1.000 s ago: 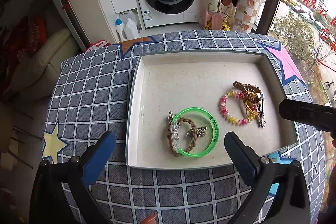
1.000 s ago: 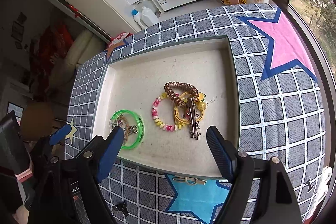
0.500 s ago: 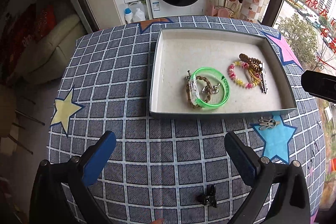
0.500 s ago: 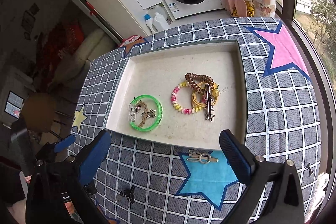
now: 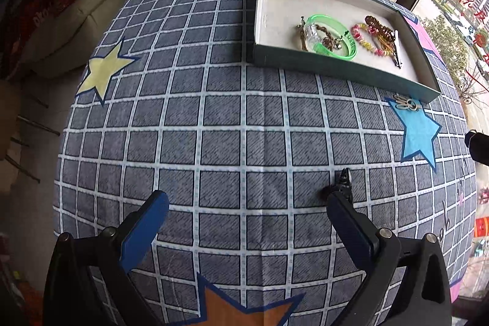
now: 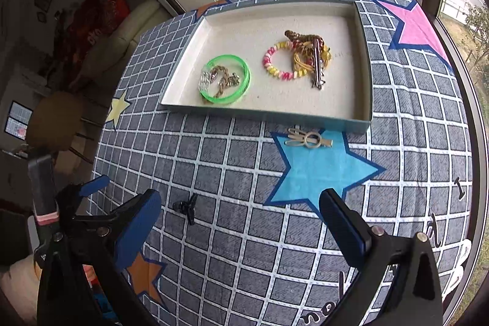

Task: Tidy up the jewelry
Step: 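Move left tool to the black claw clip while right tool approaches the bunny clip, then grasp the black claw clip with left tool while right tool grasps the bunny-shaped hair clip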

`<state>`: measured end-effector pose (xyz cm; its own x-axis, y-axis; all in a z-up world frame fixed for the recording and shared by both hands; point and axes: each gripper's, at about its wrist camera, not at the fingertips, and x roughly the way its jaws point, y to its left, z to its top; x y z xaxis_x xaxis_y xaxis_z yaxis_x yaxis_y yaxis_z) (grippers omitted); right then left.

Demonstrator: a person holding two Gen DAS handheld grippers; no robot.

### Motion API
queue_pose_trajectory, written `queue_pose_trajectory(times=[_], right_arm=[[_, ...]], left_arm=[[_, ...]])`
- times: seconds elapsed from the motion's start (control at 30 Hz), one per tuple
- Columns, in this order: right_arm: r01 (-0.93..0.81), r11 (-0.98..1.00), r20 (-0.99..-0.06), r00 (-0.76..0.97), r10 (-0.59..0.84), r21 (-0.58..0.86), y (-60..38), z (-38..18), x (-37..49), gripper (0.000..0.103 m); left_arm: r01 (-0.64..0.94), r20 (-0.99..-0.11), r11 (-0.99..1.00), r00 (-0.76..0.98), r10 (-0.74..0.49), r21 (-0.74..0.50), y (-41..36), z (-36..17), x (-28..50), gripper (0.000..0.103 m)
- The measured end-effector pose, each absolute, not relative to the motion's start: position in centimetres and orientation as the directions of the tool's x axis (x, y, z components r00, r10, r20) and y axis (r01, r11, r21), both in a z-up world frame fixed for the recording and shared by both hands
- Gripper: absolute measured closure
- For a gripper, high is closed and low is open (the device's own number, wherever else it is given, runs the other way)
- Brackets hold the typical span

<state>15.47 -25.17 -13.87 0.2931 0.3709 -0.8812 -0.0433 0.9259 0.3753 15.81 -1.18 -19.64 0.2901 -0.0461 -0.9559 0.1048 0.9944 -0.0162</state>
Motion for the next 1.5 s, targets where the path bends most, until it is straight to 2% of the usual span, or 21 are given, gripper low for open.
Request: queue_pose_trajectory(times=[0.2, 0.43, 0.8, 1.0, 1.07, 1.1, 1.13, 1.33, 1.43, 1.5], right_arm=[[0.010, 0.935, -0.911, 0.228, 0.344, 0.355, -25.5, -16.2, 12.7, 0.000], [0.048, 0.953, -0.936, 0.208, 0.283, 0.298, -25.8, -17.5, 12.0, 0.000], [-0.028, 0.976, -0.945, 0.246, 0.217, 0.217, -26.5, -17.6, 14.7, 0.000], [-0.087, 0.977, -0.941, 0.267, 0.209, 0.193, -26.8, -18.0, 16.9, 0.010], [-0.108, 0.977, -0.940, 0.270, 0.207, 0.184, -26.9, -18.2, 17.6, 0.020], [-0.117, 0.977, -0.942, 0.268, 0.202, 0.177, -26.9, -18.4, 17.9, 0.029], [-0.125, 0.977, -0.943, 0.267, 0.199, 0.171, -26.9, -18.6, 18.3, 0.033], [-0.190, 0.971, -0.946, 0.259, 0.195, 0.148, -26.6, -19.4, 19.9, 0.034], [-0.232, 0.964, -0.949, 0.254, 0.185, 0.126, -25.9, -19.8, 20.5, 0.034], [-0.257, 0.960, -0.951, 0.255, 0.176, 0.109, -25.4, -20.0, 20.9, 0.034]], left_arm=[[0.086, -0.966, 0.996, 0.253, -0.053, -0.032, -0.5, -20.9, 13.8, 0.000], [0.135, -0.964, 0.989, 0.250, -0.086, -0.053, -2.4, -20.9, 13.2, 0.000], [0.152, -0.960, 0.987, 0.264, -0.093, -0.054, -6.1, -21.0, 14.4, 0.000], [0.134, -0.963, 0.990, 0.258, -0.084, -0.050, -6.8, -21.5, 14.7, 0.000], [0.131, -0.963, 0.990, 0.257, -0.083, -0.050, -7.0, -21.6, 14.8, 0.000], [0.131, -0.965, 0.990, 0.250, -0.081, -0.049, -7.4, -21.8, 15.2, 0.000], [0.129, -0.966, 0.990, 0.247, -0.079, -0.048, -7.5, -22.0, 15.3, 0.000], [0.129, -0.965, 0.991, 0.250, -0.076, -0.044, -8.0, -22.5, 15.8, 0.000], [0.131, -0.967, 0.991, 0.244, -0.070, -0.039, -8.8, -22.9, 16.3, 0.009], [0.129, -0.969, 0.991, 0.238, -0.069, -0.039, -9.2, -23.2, 16.7, 0.009]])
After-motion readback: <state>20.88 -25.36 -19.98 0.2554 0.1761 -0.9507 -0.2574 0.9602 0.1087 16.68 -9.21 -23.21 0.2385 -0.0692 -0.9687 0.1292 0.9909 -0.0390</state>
